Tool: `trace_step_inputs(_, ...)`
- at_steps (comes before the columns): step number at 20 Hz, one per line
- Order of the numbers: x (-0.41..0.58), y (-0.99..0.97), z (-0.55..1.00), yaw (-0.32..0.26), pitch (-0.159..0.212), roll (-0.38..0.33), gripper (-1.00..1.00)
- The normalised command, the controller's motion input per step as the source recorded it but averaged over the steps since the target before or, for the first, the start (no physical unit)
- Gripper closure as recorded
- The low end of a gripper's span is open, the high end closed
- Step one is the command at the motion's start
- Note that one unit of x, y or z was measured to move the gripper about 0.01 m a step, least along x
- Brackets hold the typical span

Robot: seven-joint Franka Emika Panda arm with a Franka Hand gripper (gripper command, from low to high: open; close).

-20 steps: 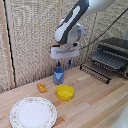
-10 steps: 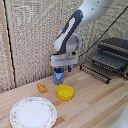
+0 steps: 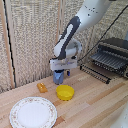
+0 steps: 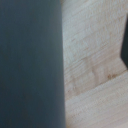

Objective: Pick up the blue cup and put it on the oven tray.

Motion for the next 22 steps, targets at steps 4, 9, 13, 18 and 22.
trace_step_inputs(4,0.003,0.03,0.00,0.018,0.000,-0.003,1.00)
trace_step_inputs(9,0.000,0.01,0.00,-0.004,-0.001,0.000,1.00)
trace_step_inputs(13,0.000,-0.02,0.29,-0.068,-0.041,-0.004,1.00)
trace_step_inputs(18,0.023,-0.15,0.80,-0.099,-0.037,0.000,1.00)
trace_step_inputs(22,0.086,-0.19,0.90,-0.206,-0.034,0.000,1.00)
